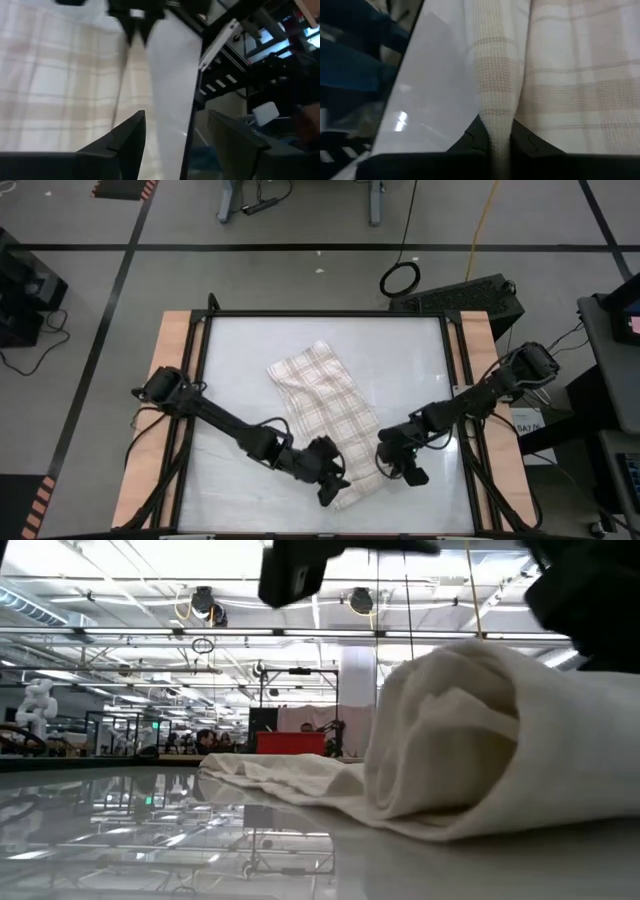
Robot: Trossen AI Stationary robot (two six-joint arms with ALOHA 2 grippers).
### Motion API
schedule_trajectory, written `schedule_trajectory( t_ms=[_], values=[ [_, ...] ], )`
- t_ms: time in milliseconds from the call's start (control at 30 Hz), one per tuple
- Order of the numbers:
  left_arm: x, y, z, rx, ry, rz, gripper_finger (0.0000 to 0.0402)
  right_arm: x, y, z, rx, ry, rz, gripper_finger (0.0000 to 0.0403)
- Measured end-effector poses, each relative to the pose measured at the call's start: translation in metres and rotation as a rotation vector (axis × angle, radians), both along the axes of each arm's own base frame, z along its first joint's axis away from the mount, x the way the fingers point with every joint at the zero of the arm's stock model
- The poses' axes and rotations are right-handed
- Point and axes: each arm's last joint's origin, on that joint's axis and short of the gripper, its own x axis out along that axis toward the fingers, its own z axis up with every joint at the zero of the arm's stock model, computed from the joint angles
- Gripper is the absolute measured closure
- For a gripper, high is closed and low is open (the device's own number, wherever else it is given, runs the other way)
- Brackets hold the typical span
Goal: Roll towel
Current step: Roll the white-brown patterned towel
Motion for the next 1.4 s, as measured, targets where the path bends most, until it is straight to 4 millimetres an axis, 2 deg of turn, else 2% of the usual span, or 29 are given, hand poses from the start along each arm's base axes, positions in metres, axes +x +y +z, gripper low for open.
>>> schedule_trajectory(
  t_ms=[233, 533, 700, 1267, 1400],
  values=[
    [-0.005, -0.023, -0.021, 0.086, -0.001, 0.045, 0.0187, 0.009, -0.019, -0.002, 0.109, 0.067, -0.033, 0.0383],
    [-0.011, -0.039, -0.029, 0.14, -0.03, 0.082, 0.0187, 0.018, -0.027, -0.032, 0.229, 0.224, -0.011, 0.0383],
    [-0.008, -0.05, -0.034, 0.125, -0.09, 0.044, 0.0187, 0.021, -0.032, -0.034, 0.24, 0.232, -0.033, 0.0383],
    [0.0, -0.048, -0.043, 0.23, -0.076, 0.055, 0.0187, 0.032, -0.058, -0.026, 0.48, 0.303, -0.111, 0.0383],
    [-0.001, -0.045, -0.055, 0.284, 0.003, 0.046, 0.0187, 0.035, -0.065, -0.025, 0.494, 0.29, -0.136, 0.0383]
  ],
)
